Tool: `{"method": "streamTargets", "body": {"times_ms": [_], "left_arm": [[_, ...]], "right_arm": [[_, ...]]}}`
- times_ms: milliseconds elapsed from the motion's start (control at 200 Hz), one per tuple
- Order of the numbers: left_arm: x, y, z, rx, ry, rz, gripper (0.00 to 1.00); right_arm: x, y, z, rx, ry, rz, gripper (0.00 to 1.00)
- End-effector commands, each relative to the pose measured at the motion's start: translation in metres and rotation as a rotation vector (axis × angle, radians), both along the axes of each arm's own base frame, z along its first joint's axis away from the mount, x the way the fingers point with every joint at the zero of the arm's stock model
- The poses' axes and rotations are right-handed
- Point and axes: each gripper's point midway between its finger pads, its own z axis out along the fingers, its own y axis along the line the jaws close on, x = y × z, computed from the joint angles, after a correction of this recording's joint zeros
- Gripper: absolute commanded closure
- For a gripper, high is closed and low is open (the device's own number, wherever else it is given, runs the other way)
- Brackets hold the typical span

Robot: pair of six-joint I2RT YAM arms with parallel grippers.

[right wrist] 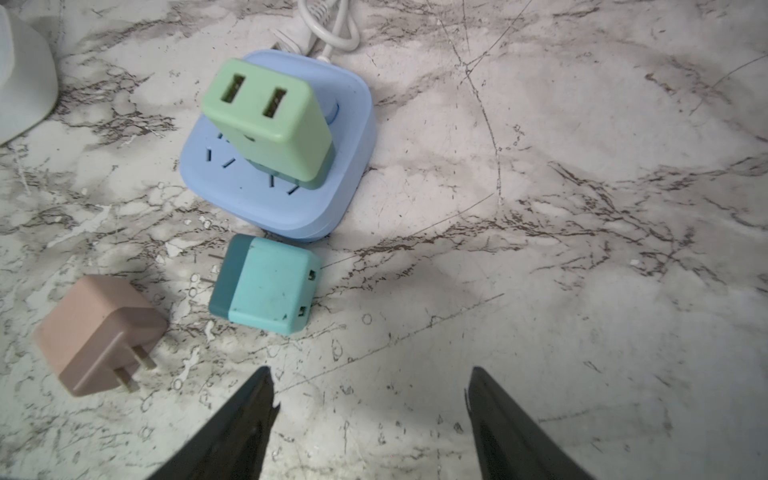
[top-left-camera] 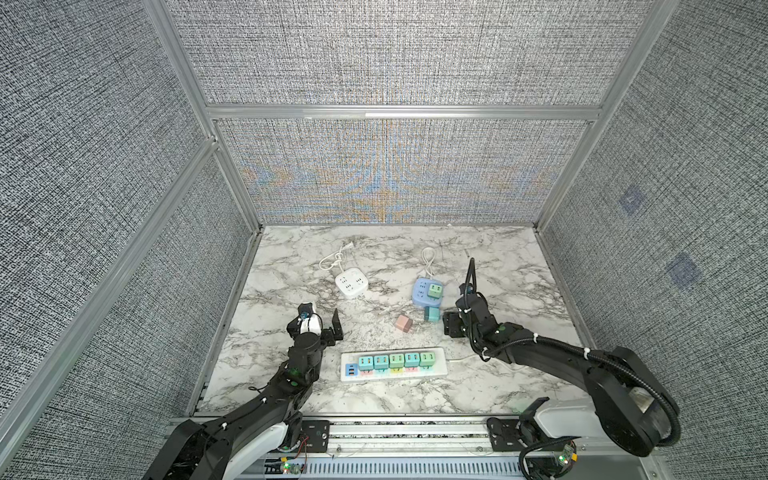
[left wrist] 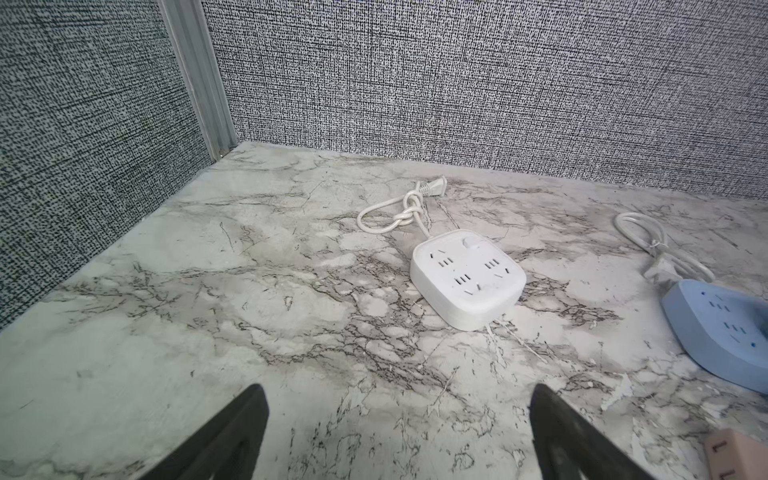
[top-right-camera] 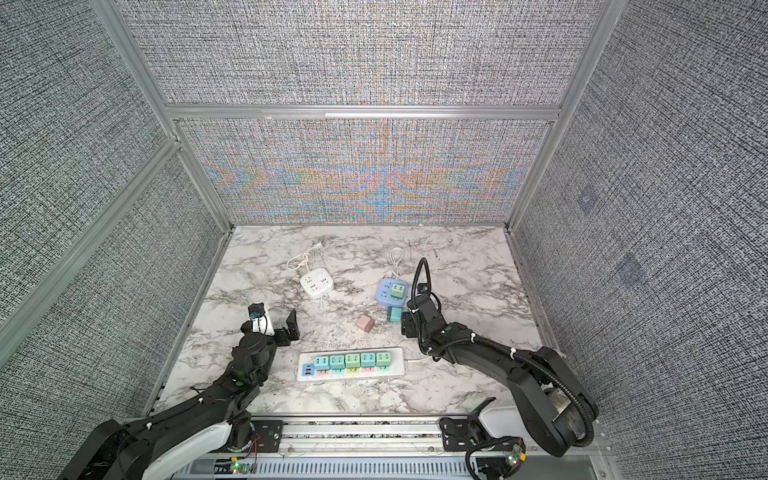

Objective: Insert the plug
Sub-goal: 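Lift the right gripper up from the blue socket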

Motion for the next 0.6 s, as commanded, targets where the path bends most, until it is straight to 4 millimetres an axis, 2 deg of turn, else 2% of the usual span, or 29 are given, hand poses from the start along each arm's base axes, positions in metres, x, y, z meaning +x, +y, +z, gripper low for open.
{"method": "streamTargets", "body": {"times_ms": [0,145,385,590], "left_arm": [[0.001,-0.001,0.003,-0.007,-0.008,-0.004,0.01],[0.001,-0.002,0.004,-0.009,-0.008,-0.004,0.01],[0.000,-0.001,0.004,-0.011,-0.011,-0.007,0.01],[0.000,-0.001,0.004,-0.013,-0.014,-0.009,0.01]], "right_arm": [[0.006,0.011,0.007,0.052,-0.016,0.008,0.22],[0.014,0.028,0.006,0.080,-0.006,0.025,0.20],[0.039,0.028,0.003,0.062,-0.049,-0.085,0.11],[0.052,0.037,-0.015,0.039,-0.020,-0.094,0.09]]}}
